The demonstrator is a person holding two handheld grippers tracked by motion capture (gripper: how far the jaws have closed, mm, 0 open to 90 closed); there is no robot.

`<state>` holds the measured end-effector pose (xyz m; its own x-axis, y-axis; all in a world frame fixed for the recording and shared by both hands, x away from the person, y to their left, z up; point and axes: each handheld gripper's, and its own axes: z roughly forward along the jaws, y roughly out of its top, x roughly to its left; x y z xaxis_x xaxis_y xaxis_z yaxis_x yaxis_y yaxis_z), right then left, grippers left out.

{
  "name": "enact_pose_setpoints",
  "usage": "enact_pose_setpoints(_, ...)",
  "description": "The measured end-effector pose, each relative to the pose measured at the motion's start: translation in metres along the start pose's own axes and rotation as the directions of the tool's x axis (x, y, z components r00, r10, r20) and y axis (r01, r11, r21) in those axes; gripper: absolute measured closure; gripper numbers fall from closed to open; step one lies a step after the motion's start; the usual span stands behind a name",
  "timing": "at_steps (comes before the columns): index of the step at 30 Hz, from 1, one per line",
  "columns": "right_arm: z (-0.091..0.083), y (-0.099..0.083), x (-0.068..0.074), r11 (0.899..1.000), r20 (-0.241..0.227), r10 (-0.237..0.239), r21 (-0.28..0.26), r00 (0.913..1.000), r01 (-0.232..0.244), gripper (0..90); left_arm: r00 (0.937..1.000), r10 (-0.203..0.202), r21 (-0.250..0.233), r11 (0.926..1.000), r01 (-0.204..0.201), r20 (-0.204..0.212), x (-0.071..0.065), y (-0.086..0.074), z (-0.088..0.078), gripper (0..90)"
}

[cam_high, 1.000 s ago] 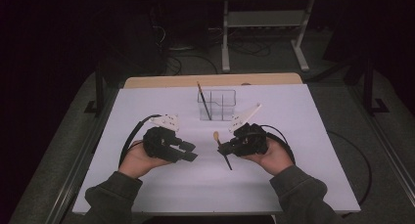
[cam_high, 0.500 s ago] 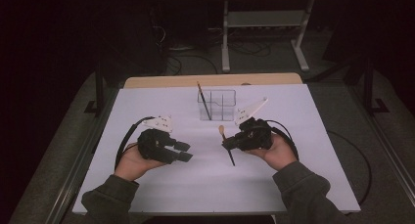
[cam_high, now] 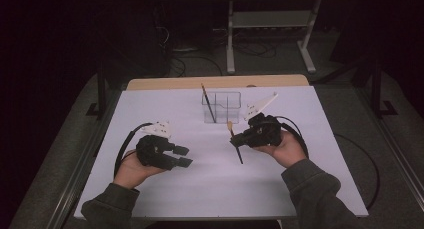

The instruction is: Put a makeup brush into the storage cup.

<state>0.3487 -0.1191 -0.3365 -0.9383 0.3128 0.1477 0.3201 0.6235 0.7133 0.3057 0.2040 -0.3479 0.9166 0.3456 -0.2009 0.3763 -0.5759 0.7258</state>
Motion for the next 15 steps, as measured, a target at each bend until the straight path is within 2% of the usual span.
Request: enact_pose_setpoints(15, -0.007, 0.007, -0.012, 1.0, 0.003, 0.013, -0.001, 0.9999, -0.013, 82.8, 0.9992, -0.018, -0.016, 0.9997, 0.017, -0.037, 0.002, -0.017, -0.004, 49.9)
